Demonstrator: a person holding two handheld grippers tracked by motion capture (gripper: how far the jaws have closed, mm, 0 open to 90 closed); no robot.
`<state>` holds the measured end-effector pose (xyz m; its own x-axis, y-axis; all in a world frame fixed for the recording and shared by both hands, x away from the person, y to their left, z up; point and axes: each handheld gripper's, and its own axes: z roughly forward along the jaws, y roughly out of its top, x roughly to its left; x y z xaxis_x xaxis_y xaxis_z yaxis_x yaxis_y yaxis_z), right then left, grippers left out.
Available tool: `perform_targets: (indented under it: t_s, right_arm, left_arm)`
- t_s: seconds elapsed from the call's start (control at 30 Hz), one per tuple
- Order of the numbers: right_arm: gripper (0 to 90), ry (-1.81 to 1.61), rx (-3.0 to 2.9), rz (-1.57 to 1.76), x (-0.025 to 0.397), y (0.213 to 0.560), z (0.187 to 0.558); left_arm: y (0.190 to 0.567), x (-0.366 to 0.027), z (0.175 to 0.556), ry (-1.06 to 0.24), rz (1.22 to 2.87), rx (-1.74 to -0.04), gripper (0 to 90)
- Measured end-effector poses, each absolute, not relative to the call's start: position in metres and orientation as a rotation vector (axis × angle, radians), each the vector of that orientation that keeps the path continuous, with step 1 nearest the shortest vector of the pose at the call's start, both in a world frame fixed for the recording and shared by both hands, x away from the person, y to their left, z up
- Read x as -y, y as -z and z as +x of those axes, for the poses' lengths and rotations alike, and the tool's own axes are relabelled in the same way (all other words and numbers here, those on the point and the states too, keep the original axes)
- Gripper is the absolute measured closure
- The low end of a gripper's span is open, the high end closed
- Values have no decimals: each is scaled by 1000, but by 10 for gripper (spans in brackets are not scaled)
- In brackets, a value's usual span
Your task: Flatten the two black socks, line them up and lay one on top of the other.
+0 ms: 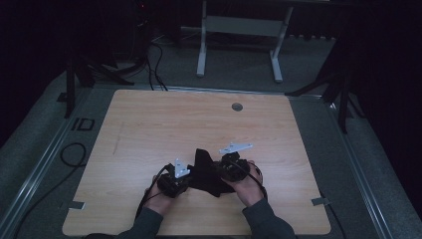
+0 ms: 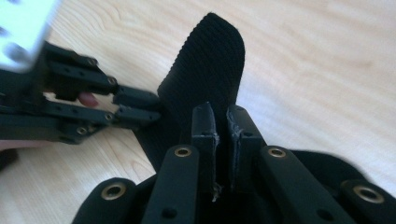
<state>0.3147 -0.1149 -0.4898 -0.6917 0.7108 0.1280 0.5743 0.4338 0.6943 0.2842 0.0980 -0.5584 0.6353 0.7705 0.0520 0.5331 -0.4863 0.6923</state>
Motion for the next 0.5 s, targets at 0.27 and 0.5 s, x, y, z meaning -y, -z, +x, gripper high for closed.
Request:
perform_targets:
  t_s: [0.27,0.5]
  right_arm:
    - [826,-1108,-2528,1156,105,507,310]
    - [826,-1137,-2526,1172,105,510,310]
  left_arm:
    - [558,-99,283,-408,2169,-1004,758]
    - [542,-120,284,-407,2076,-1072,765]
